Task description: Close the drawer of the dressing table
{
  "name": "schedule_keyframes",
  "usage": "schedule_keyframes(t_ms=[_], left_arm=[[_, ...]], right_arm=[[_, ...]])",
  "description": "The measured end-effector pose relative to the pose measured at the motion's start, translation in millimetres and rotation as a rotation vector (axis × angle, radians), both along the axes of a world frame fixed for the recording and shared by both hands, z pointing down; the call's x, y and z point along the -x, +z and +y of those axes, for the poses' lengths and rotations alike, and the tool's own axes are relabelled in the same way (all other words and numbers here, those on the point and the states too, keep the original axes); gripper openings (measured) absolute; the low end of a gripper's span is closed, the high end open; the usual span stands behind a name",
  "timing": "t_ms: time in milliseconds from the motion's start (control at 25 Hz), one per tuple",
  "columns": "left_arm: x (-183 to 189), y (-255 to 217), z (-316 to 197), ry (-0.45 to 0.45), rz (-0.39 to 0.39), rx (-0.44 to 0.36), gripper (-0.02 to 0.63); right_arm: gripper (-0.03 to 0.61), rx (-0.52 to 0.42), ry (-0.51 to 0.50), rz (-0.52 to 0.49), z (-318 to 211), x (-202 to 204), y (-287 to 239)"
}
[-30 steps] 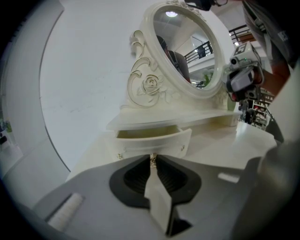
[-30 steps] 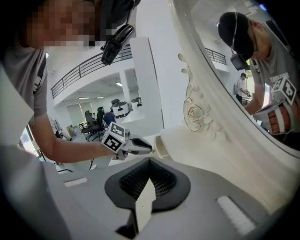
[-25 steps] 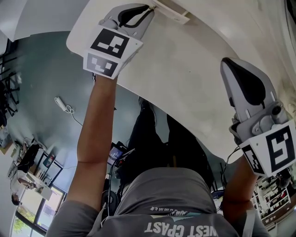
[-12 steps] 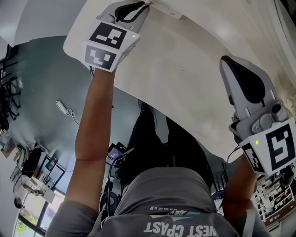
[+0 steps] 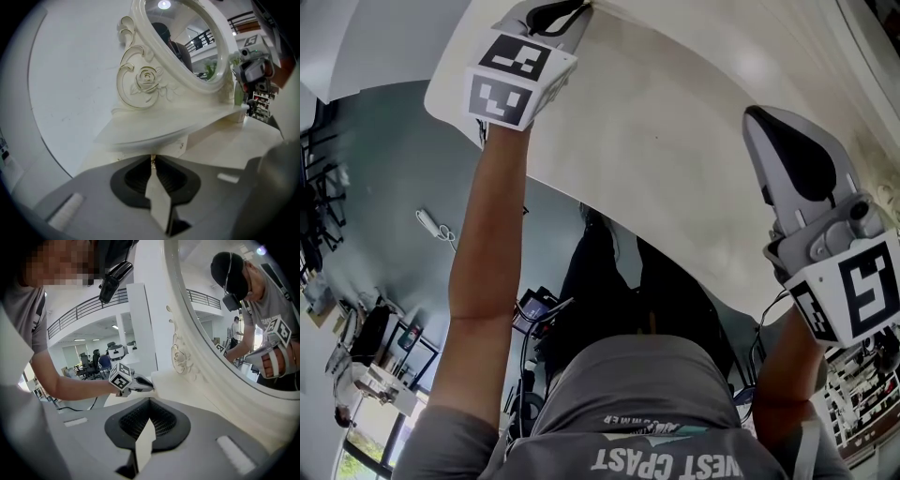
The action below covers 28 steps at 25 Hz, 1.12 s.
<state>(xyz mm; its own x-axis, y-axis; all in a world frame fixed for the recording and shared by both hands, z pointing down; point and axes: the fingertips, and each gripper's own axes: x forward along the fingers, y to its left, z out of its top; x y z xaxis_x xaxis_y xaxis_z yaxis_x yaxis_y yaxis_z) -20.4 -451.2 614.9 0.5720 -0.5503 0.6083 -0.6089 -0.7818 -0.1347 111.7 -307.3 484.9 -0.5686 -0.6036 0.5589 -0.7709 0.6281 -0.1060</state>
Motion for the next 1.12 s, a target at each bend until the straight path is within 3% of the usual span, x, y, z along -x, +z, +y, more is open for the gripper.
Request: schedule_keyframes(t_ms=[240, 400, 600, 920, 1120], left_arm=[[0.3, 1.8, -0.5, 0.004, -0.004, 0.005, 0.031], [-1.6, 6.4, 3.5, 0.026, -0.019, 0.026, 0.075], [2.5, 1.6, 11.4, 0.028, -0.025, 0.039, 0.081], [4.1, -56.9, 47.7, 0.075, -0.005, -0.022, 0.071], [5.5, -129.4, 90.0, 0.113, 0.047, -0.106, 0.044]], right_arm=[[0.002, -0.007, 0.002, -0.002, 4.1, -0.1, -3.8], [0.002, -0.015, 0.005, 0.004, 5.4, -1.2, -4.2], [0.002, -0.038, -0.007, 0.007, 4.4, -4.7, -4.6], [0.002, -0.094, 0.001, 0.024, 14.5, 1.0, -37.9], [0.002, -0.136, 0.0, 0.028, 39.7, 13.8, -78.0]])
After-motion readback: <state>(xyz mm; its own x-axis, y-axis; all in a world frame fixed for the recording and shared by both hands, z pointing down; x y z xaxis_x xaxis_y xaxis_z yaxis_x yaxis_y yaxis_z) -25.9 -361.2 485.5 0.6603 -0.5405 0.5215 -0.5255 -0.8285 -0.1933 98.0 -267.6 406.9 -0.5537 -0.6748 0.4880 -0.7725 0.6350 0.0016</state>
